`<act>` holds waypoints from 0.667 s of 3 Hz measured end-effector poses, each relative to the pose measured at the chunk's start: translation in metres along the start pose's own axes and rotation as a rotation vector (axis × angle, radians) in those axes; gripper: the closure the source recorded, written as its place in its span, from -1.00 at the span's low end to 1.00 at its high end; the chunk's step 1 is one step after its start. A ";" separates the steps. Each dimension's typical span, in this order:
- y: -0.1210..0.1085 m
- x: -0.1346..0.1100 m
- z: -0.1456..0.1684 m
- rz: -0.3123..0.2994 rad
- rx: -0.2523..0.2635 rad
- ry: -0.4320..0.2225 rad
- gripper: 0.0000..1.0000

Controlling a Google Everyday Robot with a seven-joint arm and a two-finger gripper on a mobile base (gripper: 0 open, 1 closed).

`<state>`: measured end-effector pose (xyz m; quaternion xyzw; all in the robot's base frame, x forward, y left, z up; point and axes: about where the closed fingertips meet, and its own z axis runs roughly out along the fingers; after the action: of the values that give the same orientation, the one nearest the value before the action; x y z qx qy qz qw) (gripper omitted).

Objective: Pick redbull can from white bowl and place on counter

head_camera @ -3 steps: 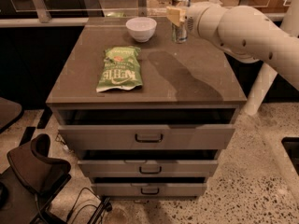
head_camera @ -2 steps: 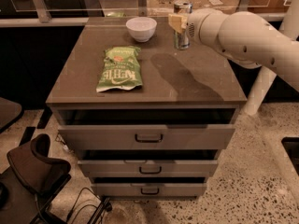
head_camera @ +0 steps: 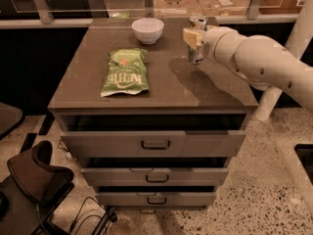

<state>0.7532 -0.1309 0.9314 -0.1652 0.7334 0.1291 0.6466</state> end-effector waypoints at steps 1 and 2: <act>0.007 0.029 0.007 0.011 -0.028 0.000 1.00; 0.011 0.050 0.013 0.017 -0.030 0.004 1.00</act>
Offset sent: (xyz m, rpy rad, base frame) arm 0.0026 0.0127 -0.0789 0.0199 0.0203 0.0190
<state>0.7544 -0.1192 0.8803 -0.1689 0.7341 0.1454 0.6415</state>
